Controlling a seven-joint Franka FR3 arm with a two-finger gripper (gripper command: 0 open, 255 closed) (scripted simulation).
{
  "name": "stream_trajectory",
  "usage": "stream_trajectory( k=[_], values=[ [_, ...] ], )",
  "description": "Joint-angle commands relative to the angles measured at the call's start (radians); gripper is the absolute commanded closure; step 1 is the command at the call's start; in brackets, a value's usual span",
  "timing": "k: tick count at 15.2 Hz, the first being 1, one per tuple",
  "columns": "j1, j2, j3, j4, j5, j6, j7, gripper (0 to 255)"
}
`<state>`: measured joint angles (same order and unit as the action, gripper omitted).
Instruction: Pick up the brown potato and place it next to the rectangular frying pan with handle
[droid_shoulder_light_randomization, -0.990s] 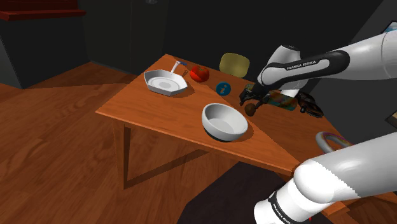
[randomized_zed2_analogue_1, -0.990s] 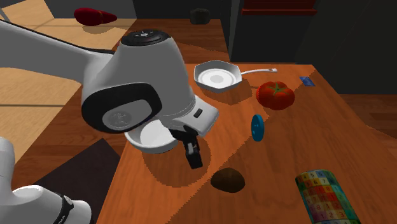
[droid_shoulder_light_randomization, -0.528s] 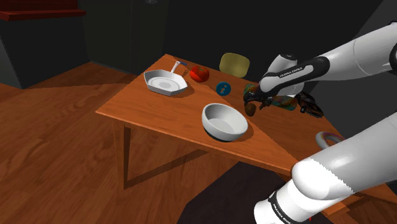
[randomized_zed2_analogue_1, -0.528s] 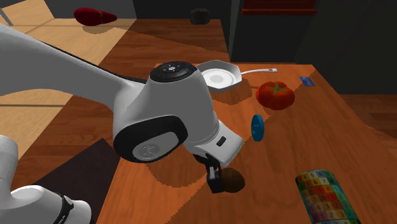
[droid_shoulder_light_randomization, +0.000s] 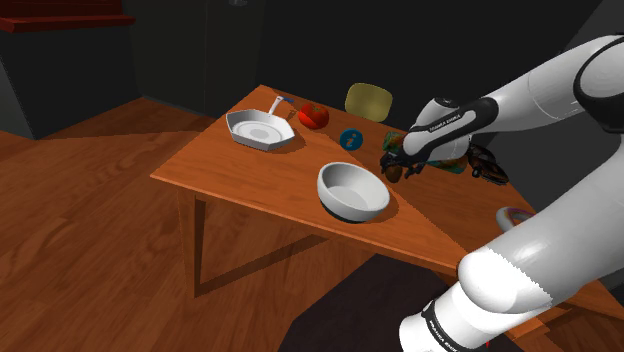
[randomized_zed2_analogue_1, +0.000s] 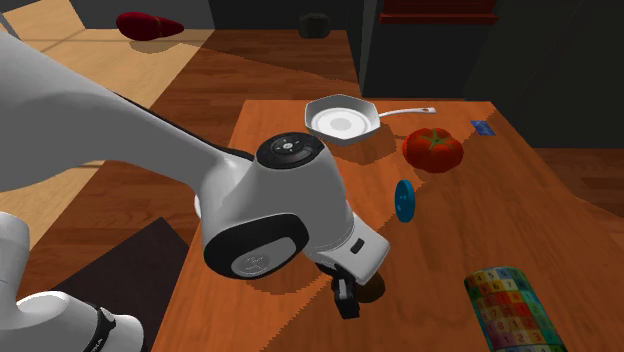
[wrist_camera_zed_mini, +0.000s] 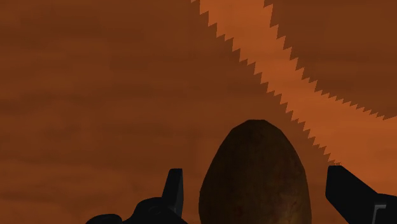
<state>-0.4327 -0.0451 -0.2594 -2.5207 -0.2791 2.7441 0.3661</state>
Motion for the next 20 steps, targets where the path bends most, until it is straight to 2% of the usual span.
stream_trajectory(
  k=[1, 7, 8, 17, 20],
  values=[
    [0.000, 0.010, 0.000, -0.001, 0.000, 0.011, 0.002, 0],
    [0.000, 0.010, 0.000, 0.000, 0.000, 0.011, 0.002, 0],
    [0.000, 0.010, 0.000, 0.000, 0.000, 0.011, 0.002, 255],
    [0.000, 0.010, 0.000, -0.001, 0.000, 0.011, 0.002, 255],
    [0.002, -0.026, 0.002, 0.009, 0.004, -0.034, -0.006, 255]
  ],
)
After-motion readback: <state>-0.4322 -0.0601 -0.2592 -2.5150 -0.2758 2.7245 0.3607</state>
